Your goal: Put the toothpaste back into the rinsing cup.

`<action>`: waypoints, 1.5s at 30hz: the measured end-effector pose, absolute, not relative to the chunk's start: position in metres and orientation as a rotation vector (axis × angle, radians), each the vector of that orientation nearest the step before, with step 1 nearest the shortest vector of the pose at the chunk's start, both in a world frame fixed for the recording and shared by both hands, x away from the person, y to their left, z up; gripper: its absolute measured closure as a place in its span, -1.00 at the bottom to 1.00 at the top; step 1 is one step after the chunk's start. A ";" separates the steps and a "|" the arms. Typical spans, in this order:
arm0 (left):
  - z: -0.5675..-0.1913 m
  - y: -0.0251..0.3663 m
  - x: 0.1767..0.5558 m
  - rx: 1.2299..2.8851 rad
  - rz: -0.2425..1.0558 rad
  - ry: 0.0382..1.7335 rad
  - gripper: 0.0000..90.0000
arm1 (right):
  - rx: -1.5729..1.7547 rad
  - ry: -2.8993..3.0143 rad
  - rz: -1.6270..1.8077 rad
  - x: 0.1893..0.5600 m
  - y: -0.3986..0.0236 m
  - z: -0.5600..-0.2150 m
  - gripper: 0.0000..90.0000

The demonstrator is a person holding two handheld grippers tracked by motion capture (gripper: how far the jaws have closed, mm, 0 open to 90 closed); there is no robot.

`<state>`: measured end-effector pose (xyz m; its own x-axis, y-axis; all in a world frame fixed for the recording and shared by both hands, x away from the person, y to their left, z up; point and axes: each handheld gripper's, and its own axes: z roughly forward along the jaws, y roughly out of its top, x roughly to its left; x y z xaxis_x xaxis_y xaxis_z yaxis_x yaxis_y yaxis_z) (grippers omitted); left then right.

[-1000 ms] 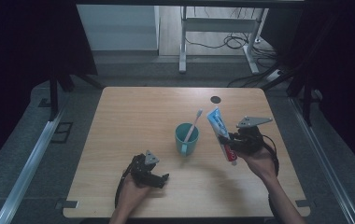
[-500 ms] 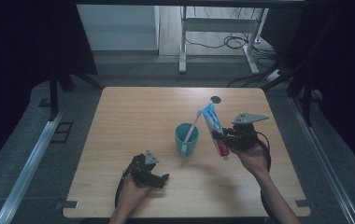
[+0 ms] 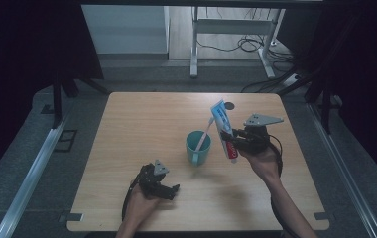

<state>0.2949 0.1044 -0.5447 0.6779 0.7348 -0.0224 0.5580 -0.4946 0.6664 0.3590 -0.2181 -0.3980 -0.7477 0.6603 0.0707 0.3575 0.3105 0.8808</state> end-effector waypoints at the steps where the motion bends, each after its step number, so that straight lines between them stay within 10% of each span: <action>1: -0.545 0.104 0.295 2.233 0.348 0.989 -0.96 | 0.916 2.275 1.415 0.360 -0.217 -0.397 0.59; 45: -0.545 0.104 0.295 2.232 0.346 0.987 -0.96 | 0.868 2.169 1.550 0.391 -0.158 -0.381 0.59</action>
